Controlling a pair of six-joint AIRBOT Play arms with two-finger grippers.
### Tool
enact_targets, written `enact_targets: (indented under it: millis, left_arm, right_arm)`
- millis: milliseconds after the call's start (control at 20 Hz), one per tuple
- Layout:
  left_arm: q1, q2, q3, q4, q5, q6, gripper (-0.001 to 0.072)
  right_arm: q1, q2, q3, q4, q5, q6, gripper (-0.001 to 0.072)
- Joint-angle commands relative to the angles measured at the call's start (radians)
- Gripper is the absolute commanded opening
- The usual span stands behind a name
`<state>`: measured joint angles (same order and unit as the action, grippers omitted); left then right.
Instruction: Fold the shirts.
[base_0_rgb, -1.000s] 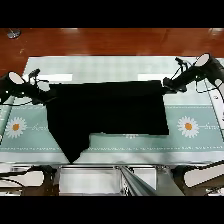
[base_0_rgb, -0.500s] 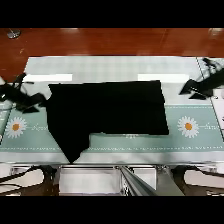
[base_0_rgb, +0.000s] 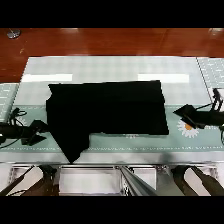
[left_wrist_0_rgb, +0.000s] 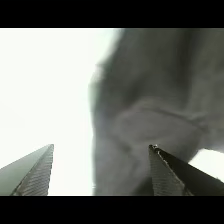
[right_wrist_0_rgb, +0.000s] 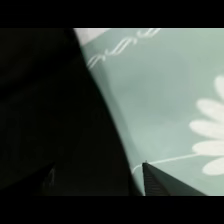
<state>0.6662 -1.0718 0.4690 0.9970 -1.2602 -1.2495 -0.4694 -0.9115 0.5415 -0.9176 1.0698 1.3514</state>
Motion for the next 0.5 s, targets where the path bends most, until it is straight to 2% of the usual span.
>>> enact_targets:
  millis: [0,200,350,400,450]
  left_arm:
    - [-0.027,0.030,-0.123,-0.115,0.027,0.053,0.0698]
    - [-0.151,0.030,-0.149,-0.164,0.090,0.057,0.0697]
    - [-0.240,0.030,-0.148,-0.174,0.075,0.097,0.0691]
    - [-0.249,0.031,-0.147,-0.159,0.071,0.097,0.0565]
    - [-0.248,0.031,-0.138,-0.145,0.060,0.102,0.0158]
  right_arm:
    - [-0.007,0.055,-0.091,0.079,0.006,-0.075,0.0625]
    - [-0.007,0.055,-0.091,0.093,0.018,-0.078,0.0625]
    - [-0.019,0.055,-0.085,0.083,-0.008,-0.067,0.0625]
    - [-0.043,0.055,-0.076,0.050,-0.013,-0.053,0.0625]
    - [-0.068,0.055,-0.067,0.006,-0.011,-0.047,0.0625]
